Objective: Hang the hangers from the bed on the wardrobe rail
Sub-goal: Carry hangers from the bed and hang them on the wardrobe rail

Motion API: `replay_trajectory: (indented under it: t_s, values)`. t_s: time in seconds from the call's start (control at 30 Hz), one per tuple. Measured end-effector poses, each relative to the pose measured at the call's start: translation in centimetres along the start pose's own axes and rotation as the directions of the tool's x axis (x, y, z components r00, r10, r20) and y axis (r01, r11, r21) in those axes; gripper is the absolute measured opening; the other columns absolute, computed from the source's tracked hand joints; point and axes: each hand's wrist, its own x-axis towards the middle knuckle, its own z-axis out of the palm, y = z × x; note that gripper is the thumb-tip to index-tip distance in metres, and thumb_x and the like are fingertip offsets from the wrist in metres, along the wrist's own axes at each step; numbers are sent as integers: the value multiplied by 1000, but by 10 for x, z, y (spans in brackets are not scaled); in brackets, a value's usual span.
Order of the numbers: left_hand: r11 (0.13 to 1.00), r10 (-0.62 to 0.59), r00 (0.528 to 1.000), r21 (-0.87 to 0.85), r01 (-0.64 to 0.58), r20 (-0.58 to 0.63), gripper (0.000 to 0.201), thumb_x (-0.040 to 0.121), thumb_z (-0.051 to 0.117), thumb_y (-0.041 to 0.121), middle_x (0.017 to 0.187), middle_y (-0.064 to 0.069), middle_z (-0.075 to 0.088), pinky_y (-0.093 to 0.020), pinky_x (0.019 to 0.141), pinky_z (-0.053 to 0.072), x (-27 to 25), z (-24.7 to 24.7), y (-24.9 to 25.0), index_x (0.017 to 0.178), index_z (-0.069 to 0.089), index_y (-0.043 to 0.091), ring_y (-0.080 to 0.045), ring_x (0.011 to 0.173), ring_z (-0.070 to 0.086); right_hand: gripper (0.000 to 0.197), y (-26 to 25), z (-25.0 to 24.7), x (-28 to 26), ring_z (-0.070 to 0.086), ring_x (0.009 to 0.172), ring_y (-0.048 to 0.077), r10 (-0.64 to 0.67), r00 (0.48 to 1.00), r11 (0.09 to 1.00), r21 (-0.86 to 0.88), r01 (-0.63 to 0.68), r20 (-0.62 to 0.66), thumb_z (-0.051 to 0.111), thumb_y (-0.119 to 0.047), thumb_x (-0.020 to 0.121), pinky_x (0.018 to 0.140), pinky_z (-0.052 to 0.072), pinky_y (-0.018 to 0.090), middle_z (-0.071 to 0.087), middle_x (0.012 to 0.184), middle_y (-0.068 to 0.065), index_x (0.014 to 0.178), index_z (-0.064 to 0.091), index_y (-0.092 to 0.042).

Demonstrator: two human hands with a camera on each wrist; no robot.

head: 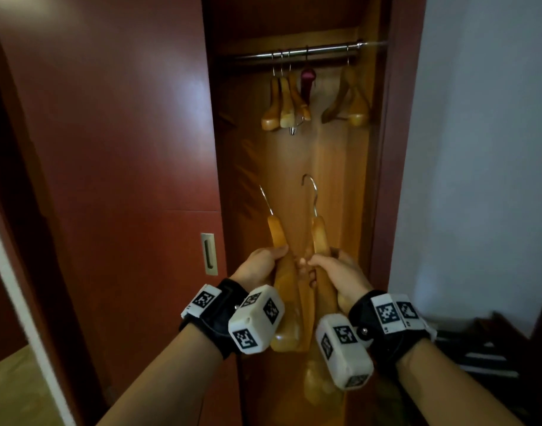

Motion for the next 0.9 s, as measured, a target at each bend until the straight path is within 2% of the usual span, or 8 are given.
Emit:
replay_trajectory:
  t_s: [0.07,0.27,0.43,0.47,0.53,0.63,0.73,0.9]
  values:
    - [994,-29,999,-103,32,30,29,99,49,22,79,-16,63,-35,63,59,33,-13,18,108,56,-5,-24,64,64,34,-9,2,27,58,49,19,-4,999,1000,22,5,-32,68,-8,81,50,49,27,63,58,8,113,60,-1]
    - [993,-14,996,-118,25,93,21,98,50,23,76,-13,62,-33,61,55,121,-43,74,104,53,2,-22,62,62,40,-50,22,104,55,43,16,-69,995,988,137,77,-65,68,-9,85,43,49,24,59,61,12,121,55,1]
    - [989,-12,993,-144,29,118,21,99,50,21,77,-13,58,-30,55,54,175,-56,97,102,52,0,-21,61,60,31,-102,37,161,54,46,17,-179,982,951,245,189,-60,60,-19,93,43,49,26,63,93,14,118,53,-1]
    - [990,-11,993,-140,28,116,21,99,50,21,77,-13,59,-30,54,54,184,-59,101,102,52,0,-21,61,60,28,-114,37,172,53,47,17,-181,982,954,231,189,-55,59,-22,94,44,49,26,63,92,14,113,54,-2]
    - [992,-11,994,-125,24,108,22,99,49,21,75,-13,60,-29,53,54,202,-65,107,99,54,0,-21,59,61,27,-135,34,193,52,47,17,-163,986,966,199,167,-38,56,-27,95,44,48,26,59,79,14,104,59,-2]
    - [992,-2,998,-122,10,70,23,98,51,22,73,-12,64,-32,60,53,228,-72,114,98,56,0,-21,61,63,37,-161,23,226,51,46,16,-120,992,967,224,122,-24,54,-34,95,42,47,22,51,64,10,110,59,0]
    - [992,12,999,-129,-7,32,23,97,52,23,75,-12,65,-32,64,52,248,-73,125,102,56,1,-21,64,63,38,-180,16,252,51,48,15,-115,993,965,234,116,-15,54,-33,95,43,47,21,51,65,8,111,58,1]
    - [987,67,996,-140,-74,-58,29,97,52,23,77,-12,64,-29,52,56,280,-63,144,113,53,-2,-21,57,64,28,-207,11,289,47,49,17,-165,986,952,257,165,-20,53,-26,96,40,45,21,51,70,11,109,53,-1]
